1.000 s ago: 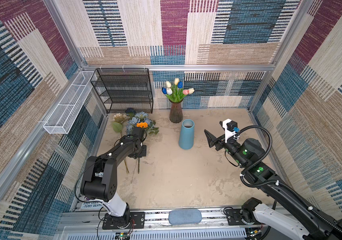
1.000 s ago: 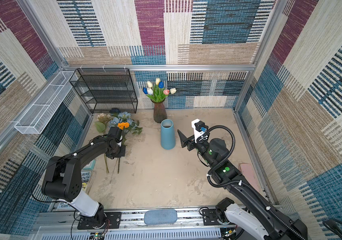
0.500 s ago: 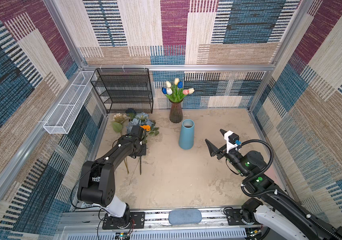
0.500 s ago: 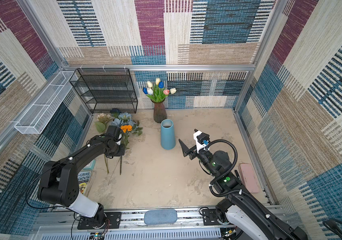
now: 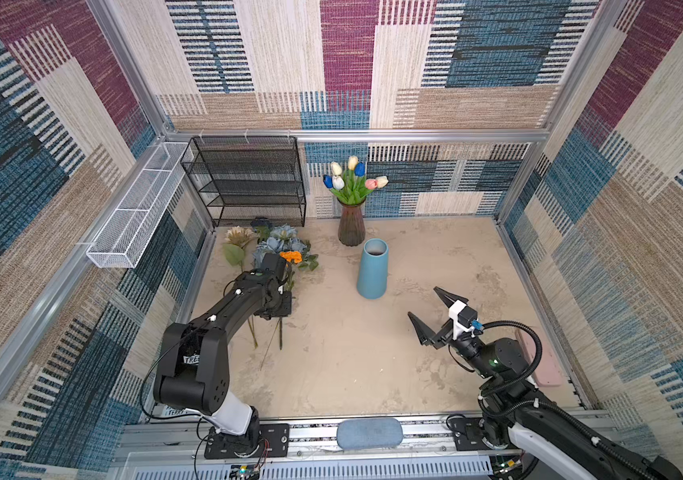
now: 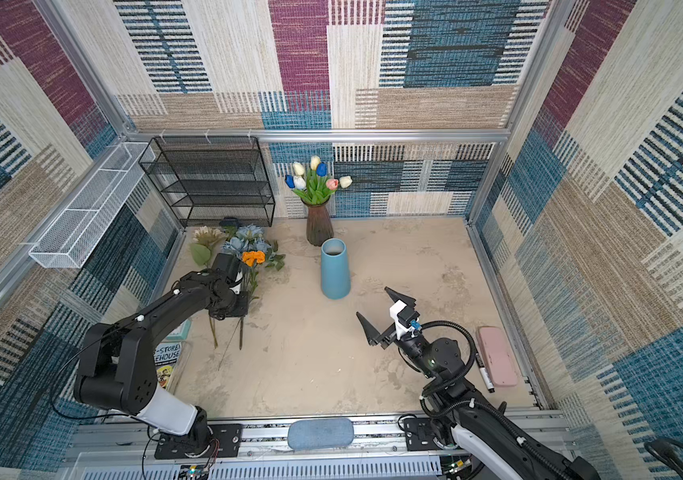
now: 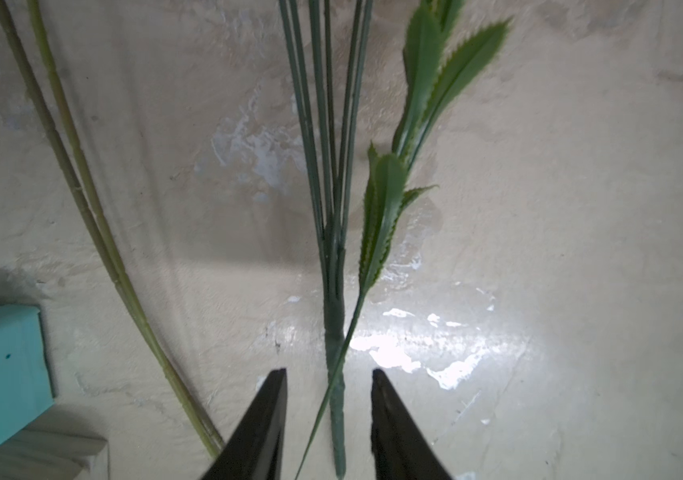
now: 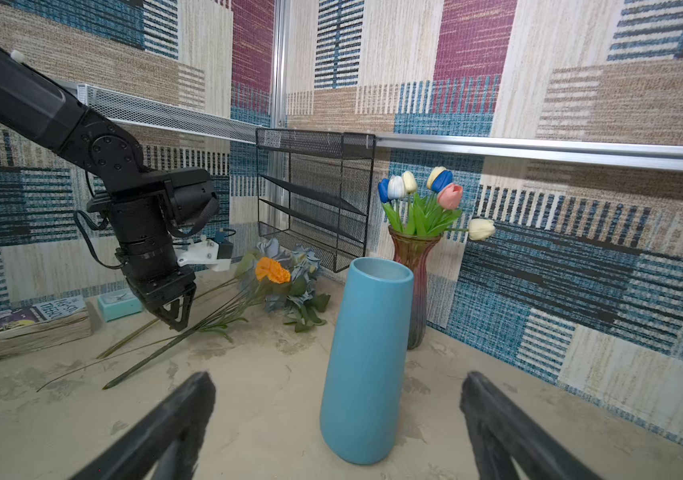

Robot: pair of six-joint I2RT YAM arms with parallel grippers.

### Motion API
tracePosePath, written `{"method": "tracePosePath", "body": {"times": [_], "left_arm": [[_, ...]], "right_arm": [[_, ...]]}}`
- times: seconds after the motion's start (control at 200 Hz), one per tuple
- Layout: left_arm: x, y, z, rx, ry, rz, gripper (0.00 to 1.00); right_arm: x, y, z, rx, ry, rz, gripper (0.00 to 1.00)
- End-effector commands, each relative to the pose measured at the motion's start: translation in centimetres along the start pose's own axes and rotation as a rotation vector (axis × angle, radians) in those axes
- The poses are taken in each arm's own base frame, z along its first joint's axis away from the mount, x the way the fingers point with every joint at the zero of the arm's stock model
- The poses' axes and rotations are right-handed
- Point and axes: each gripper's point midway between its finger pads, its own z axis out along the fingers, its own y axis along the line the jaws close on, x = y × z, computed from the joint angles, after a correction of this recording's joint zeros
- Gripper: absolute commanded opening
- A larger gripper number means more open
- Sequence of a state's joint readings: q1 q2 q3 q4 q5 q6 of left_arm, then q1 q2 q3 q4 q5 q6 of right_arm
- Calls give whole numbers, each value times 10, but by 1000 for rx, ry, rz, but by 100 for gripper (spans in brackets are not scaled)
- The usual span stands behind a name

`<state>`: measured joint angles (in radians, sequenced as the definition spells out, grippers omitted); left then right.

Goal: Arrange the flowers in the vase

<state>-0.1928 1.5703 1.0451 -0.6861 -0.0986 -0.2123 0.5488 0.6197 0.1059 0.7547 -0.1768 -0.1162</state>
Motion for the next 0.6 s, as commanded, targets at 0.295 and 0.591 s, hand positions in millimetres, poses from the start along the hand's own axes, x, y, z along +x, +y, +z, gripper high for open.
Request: {"method": "tracePosePath", "body": {"times": [0.295,0.591], "left_arm": [[42,16,19,-77,136,-31,33],[38,14,28,-79,150,-28,26]], "right_arm": [[-14,4,-6,-13,-96,-7,96],[-18,3,-11,-4,-118,-11,97]]}}
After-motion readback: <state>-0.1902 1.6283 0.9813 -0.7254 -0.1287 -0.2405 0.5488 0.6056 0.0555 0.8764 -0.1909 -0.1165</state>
